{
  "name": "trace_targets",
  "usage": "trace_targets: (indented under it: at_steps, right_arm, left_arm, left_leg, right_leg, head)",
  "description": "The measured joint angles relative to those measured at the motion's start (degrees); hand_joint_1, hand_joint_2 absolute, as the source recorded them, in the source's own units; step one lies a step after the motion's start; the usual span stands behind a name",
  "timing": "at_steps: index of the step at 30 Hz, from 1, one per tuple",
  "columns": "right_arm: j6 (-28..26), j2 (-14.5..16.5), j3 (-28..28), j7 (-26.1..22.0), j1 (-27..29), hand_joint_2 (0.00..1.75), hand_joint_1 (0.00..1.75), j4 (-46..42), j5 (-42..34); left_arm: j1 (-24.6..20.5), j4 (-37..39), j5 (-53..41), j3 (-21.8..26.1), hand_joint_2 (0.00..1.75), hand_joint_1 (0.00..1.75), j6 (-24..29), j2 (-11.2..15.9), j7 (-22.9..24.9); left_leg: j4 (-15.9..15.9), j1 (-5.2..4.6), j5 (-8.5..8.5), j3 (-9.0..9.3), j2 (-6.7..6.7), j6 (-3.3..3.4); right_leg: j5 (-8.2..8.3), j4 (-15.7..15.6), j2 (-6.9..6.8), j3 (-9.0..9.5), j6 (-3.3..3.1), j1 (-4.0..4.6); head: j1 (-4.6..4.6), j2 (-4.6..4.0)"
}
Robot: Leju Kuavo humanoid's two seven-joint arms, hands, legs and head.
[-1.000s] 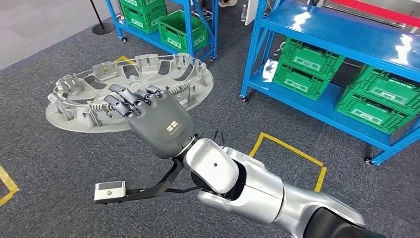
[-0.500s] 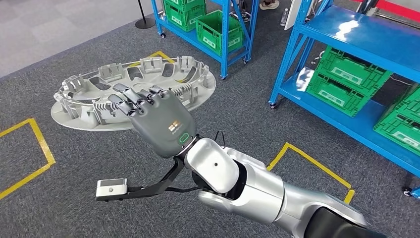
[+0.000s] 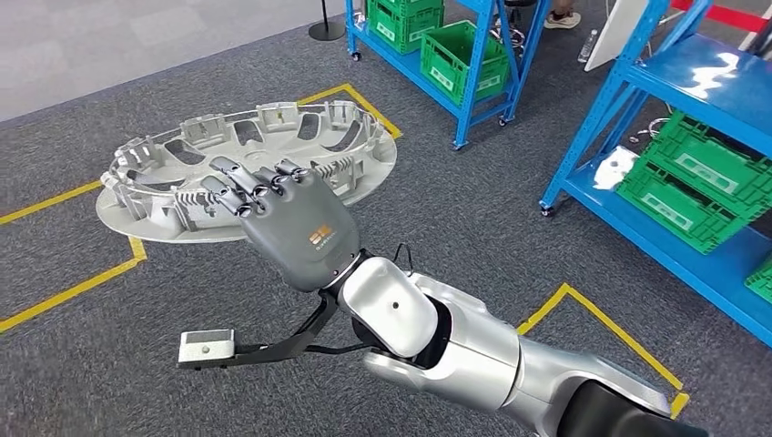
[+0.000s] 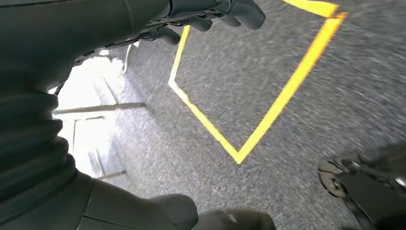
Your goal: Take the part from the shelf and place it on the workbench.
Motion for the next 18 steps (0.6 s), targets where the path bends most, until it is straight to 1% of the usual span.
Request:
trace_targets:
  at_steps: [1, 2, 3, 4, 5, 6, 7, 8, 9, 10, 11, 12, 13, 14, 15, 16, 17, 18]
  right_arm:
    - [0.0, 0.0, 0.0, 0.1, 0.1, 1.75, 1.75, 0.0, 0.1]
    - [0.0, -0.1, 0.0, 0.2, 0.3, 1.75, 1.75, 0.0, 0.2]
    - [0.1, -0.2, 0.0, 0.3, 0.5, 1.75, 1.75, 0.0, 0.4]
    - [0.2, -0.2, 0.0, 0.5, 0.7, 1.75, 1.75, 0.0, 0.6]
    - [0.3, -0.3, 0.0, 0.7, 0.9, 1.75, 1.75, 0.0, 0.8]
    - [0.5, -0.3, 0.0, 0.8, 1.1, 1.75, 1.75, 0.0, 1.0]
    - [0.5, -0.3, 0.0, 1.0, 1.2, 1.75, 1.75, 0.0, 1.2]
    - [0.6, -0.3, -0.1, 1.1, 1.3, 1.75, 1.75, 0.0, 1.3]
    - [0.7, -0.2, -0.1, 1.2, 1.3, 1.75, 1.75, 0.0, 1.4]
    - [0.7, -0.2, -0.1, 1.1, 1.3, 1.75, 1.75, 0.0, 1.5]
    - [0.8, -0.2, -0.1, 1.0, 1.3, 1.75, 1.75, -0.1, 1.6]
    - [0.8, -0.1, -0.1, 1.0, 1.3, 1.75, 1.75, -0.1, 1.7]
    - [0.9, 0.0, -0.1, 1.0, 1.2, 1.75, 1.75, -0.2, 1.8]
    - [0.9, 0.2, -0.2, 1.0, 1.2, 1.75, 1.75, -0.2, 1.9]
    - [0.9, 0.3, -0.2, 1.1, 1.2, 1.75, 1.75, -0.3, 1.9]
    - [0.9, 0.4, -0.2, 1.1, 1.2, 1.75, 1.75, -0.3, 1.9]
    - [0.9, 0.5, -0.2, 1.1, 1.2, 1.75, 1.75, -0.3, 1.9]
    - [1.0, 0.5, -0.2, 1.1, 1.2, 1.75, 1.75, -0.4, 2.0]
  left_arm:
    - [-0.1, 0.0, 0.0, 0.0, 1.75, 0.0, 0.0, 0.0, 0.0]
    - [-0.1, 0.0, 0.0, 0.0, 1.75, 0.0, 0.0, 0.0, 0.0]
    - [-0.2, 0.0, 0.0, 0.0, 1.75, 0.0, 0.0, -0.1, -0.1]
    - [-0.2, 0.0, 0.0, 0.0, 1.75, 0.0, 0.0, -0.1, -0.1]
    - [-0.2, 0.0, -0.1, 0.0, 1.75, 0.0, 0.0, -0.1, -0.1]
    - [-0.2, 0.0, -0.1, 0.0, 1.75, 0.0, 0.0, -0.1, 0.0]
    - [-0.2, 0.0, -0.2, 0.0, 1.75, 0.0, 0.0, -0.2, 0.1]
    - [-0.2, 0.0, -0.2, 0.0, 1.75, 0.0, 0.0, -0.2, 0.1]
    - [-0.3, 0.0, -0.2, 0.0, 1.75, 0.0, 0.0, -0.2, 0.2]
    - [-0.3, 0.0, -0.2, 0.0, 1.75, 0.0, -0.1, -0.2, 0.2]
    - [-0.3, 0.0, -0.2, 0.0, 1.75, 0.0, -0.1, -0.2, 0.3]
    - [-0.2, 0.0, -0.2, 0.0, 1.75, 0.0, -0.1, -0.2, 0.3]
    - [-0.1, 0.0, -0.2, 0.0, 1.75, 0.0, -0.1, -0.2, 0.4]
    - [-0.1, 0.1, -0.2, 0.0, 1.75, 0.0, -0.1, -0.2, 0.4]
    - [0.0, 0.1, -0.2, 0.0, 1.75, 0.0, -0.1, -0.1, 0.4]
    - [-0.1, 0.1, -0.2, 0.0, 1.75, 0.0, -0.1, -0.1, 0.4]
    - [-0.1, 0.1, -0.2, 0.0, 1.75, 0.0, -0.1, -0.2, 0.4]
    - [-0.2, 0.1, -0.2, 0.0, 1.75, 0.0, -0.1, -0.2, 0.4]
  left_leg:
    - [-0.1, 0.1, 0.1, 0.03, -0.61, 0.28]
    - [-0.1, 0.08, 0.14, -0.03, -1.23, 0.44]
    - [0.0, 0.05, 0.14, -0.08, -1.9, 0.53]
    - [0.0, 0.02, 0.14, -0.11, -2.66, 0.56]
    - [0.1, 0.0, 0.14, -0.13, -3.43, 0.55]
    - [0.3, 0.01, 0.13, -0.14, -4.24, 0.52]
    - [0.4, 0.04, 0.09, -0.15, -5.06, 0.44]
    - [0.6, 0.07, 0.05, -0.22, -5.8, 0.28]
    - [0.9, 0.06, 0.02, -0.36, -6.54, -0.02]
    - [0.9, 0.04, 0.05, -0.53, -7.1, -0.4]
    - [0.9, 0.07, 0.17, -0.7, -7.6, -0.84]
    - [0.6, 0.1, 0.35, -0.87, -8.12, -1.31]
    - [0.5, 0.18, 0.48, -1.02, -8.32, -1.66]
    - [0.8, 0.15, 0.24, -1.34, -7.55, -1.93]
    - [1.9, 0.07, -0.48, -1.96, -6.25, -2.13]
    - [4.4, 0.01, -1.92, -3.12, -4.47, -2.27]
    - [7.9, -0.04, -3.78, -4.7, -2.72, -2.42]
    - [11.8, 0.01, -5.54, -6.43, -1.85, -2.57]
  right_leg:
    - [-1.6, 2.9, 1.72, -1.32, 0.19, -0.15]
    - [-3.42, 6.7, 3.15, -3.2, 0.27, -0.18]
    - [-4.95, 10.6, 3.81, -5.19, 0.31, -0.17]
    - [-5.62, 13.4, 4.08, -6.71, 0.31, -0.15]
    - [-5.19, 14.2, 4.18, -7.29, 0.26, -0.15]
    - [-3.67, 12.5, 4.32, -6.69, 0.16, -0.2]
    - [-1.47, 8.9, 4.78, -5.05, 0.05, -0.31]
    - [0.22, 4.9, 5.83, -3.19, -0.04, -0.45]
    - [1.49, 1.6, 6.77, -1.66, -0.18, -0.5]
    - [2.08, -0.4, 7.48, -0.78, -0.35, -0.47]
    - [2.05, -1.0, 7.74, -0.59, -0.6, -0.33]
    - [2.27, -1.2, 7.25, -0.6, -0.97, -0.17]
    - [2.46, -1.4, 6.64, -0.55, -1.4, -0.18]
    - [2.64, -1.7, 6.02, -0.44, -1.87, -0.22]
    - [2.81, -1.9, 5.36, -0.34, -2.29, -0.29]
    - [2.89, -2.1, 4.63, -0.26, -2.62, -0.29]
    - [2.86, -2.2, 3.93, -0.24, -2.83, -0.15]
    - [2.81, -2.2, 3.18, -0.25, -2.95, -0.02]
  head:
    - [0.06, 0.0]
    - [0.12, 0.0]
    - [0.16, 0.0]
    - [0.16, 0.0]
    - [0.17, 0.0]
    - [0.19, 0.0]
    - [0.21, 0.0]
    - [0.21, 0.0]
    - [0.23, 0.0]
    - [0.23, 0.0]
    - [0.24, 0.0]
    - [0.27, 0.0]
    - [0.26, 0.0]
    - [0.19, 0.0]
    - [0.1, 0.0]
    - [0.01, 0.0]
    - [-0.07, 0.0]
    - [-0.08, 0.0]
